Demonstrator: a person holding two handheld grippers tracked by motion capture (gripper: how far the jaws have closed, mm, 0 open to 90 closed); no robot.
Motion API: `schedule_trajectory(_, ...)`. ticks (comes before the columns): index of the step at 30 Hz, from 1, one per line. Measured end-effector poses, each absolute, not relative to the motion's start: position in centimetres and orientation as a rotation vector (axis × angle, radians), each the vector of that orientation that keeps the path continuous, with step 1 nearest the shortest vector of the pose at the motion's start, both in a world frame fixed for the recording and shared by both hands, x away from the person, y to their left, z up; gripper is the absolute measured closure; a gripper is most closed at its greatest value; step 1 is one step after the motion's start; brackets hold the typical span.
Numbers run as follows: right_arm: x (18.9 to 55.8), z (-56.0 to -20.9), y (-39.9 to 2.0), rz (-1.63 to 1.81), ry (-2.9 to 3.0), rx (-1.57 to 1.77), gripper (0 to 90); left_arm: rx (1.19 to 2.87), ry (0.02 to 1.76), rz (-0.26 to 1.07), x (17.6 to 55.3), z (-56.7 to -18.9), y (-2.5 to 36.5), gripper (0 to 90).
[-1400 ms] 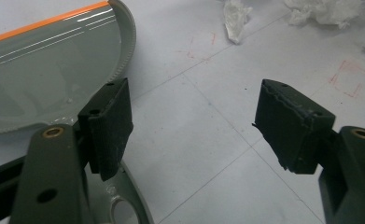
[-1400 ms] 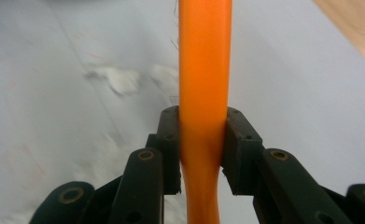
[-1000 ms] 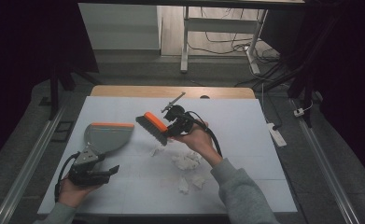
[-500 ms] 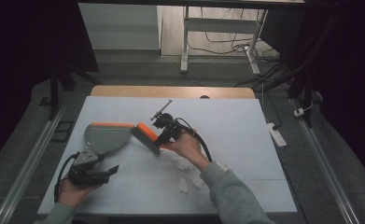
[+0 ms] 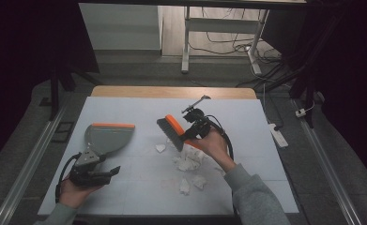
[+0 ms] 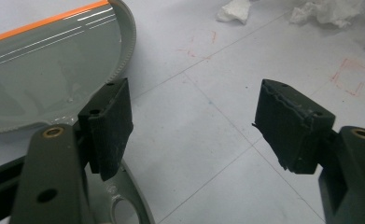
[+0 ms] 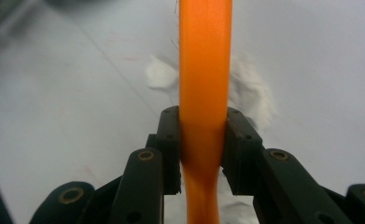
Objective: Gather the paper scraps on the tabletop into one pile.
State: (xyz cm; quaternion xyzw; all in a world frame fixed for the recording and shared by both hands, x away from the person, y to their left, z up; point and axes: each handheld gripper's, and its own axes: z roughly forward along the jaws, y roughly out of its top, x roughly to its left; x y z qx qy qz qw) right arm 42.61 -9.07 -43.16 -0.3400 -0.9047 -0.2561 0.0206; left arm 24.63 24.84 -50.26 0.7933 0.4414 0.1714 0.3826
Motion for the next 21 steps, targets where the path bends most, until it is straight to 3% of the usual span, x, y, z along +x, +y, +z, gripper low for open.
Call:
schedule_trajectory(12,42.7,-46.0,-1.8,-0.736,-2.746,-0.923,71.0,2.027,1.131,0.44,24.6,-50.4,24.8,28.1)
schedule_trajectory(21,44.5,-46.3,-6.5,-0.661,-2.733,-1.115,71.0,2.027,1.126,0.435,24.6,-50.4,24.9,28.1)
